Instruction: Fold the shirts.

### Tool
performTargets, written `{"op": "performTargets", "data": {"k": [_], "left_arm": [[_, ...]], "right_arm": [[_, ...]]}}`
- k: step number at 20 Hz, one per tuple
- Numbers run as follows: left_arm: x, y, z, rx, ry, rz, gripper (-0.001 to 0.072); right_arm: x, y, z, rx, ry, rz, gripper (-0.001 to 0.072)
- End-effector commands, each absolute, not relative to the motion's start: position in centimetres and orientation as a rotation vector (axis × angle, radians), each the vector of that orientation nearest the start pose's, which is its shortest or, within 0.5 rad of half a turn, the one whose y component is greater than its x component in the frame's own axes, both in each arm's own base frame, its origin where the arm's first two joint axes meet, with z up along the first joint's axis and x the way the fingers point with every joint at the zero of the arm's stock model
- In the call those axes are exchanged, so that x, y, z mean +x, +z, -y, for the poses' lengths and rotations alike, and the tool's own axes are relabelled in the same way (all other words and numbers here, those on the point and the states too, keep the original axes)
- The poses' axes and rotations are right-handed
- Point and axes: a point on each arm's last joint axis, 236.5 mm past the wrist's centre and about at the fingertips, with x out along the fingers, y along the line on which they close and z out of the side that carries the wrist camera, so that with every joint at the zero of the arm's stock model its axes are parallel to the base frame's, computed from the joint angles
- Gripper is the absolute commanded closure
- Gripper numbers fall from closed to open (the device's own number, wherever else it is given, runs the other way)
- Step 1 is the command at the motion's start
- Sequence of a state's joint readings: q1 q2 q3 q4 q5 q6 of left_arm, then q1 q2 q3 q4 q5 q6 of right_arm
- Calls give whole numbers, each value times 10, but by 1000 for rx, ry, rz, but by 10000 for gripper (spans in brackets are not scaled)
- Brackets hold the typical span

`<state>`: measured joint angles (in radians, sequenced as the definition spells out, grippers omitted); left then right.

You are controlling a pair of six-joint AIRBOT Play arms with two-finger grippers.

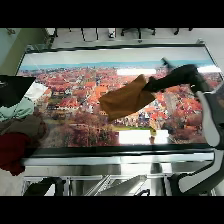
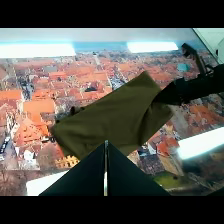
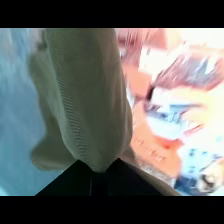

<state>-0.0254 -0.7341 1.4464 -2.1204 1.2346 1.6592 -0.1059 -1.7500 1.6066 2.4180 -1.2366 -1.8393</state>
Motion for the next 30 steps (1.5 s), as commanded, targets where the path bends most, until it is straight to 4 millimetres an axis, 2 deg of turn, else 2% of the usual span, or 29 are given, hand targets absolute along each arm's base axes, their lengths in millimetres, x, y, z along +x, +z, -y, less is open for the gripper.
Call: {"op": "performTargets", "data": {"k": [1, 3, 6, 8, 10, 11, 13, 14, 16, 18, 22, 23, 25, 26, 28, 30], "left_arm": [[282, 340, 125, -221, -508, -488, 694], [282, 340, 125, -221, -509, -488, 695], [282, 341, 125, -222, -509, -487, 694], [283, 341, 125, -222, -509, -486, 695], [283, 341, 125, -223, -508, -486, 694], [284, 340, 125, -224, -509, -490, 695], [289, 336, 125, -227, -508, -504, 694], [293, 332, 126, -231, -509, -516, 694], [300, 324, 130, -235, -517, -544, 694], [303, 315, 144, -229, -558, -578, 694], [305, 292, 183, -201, -663, -666, 695], [305, 285, 192, -195, -684, -689, 694], [305, 273, 210, -182, -728, -731, 694], [304, 269, 216, -178, -742, -746, 694], [306, 262, 221, -174, -750, -766, 695], [312, 261, 214, -177, -727, -765, 695]], "right_arm": [[519, 71, -12, 672, 320, -1010, 693], [505, 68, 58, 742, 164, -987, 693], [456, 40, 153, 869, -98, -973, 693], [408, 12, 196, 935, -266, -960, 694], [358, -15, 221, 1033, -434, -899, 694], [334, -27, 227, 1072, -515, -862, 694], [293, -49, 222, 1132, -627, -804, 693], [278, -61, 210, 1157, -656, -800, 693], [259, -73, 189, 1209, -698, -778, 693], [259, -65, 179, 1241, -694, -712, 693], [259, -41, 175, 1187, -673, -655, 691], [259, -41, 173, 1189, -667, -664, 655], [253, -51, 163, 1191, -651, -732, 302], [248, -56, 156, 1191, -639, -786, 243], [230, -60, 146, 1150, -620, -908, 244], [217, -46, 151, 1092, -622, -988, 244]]}}
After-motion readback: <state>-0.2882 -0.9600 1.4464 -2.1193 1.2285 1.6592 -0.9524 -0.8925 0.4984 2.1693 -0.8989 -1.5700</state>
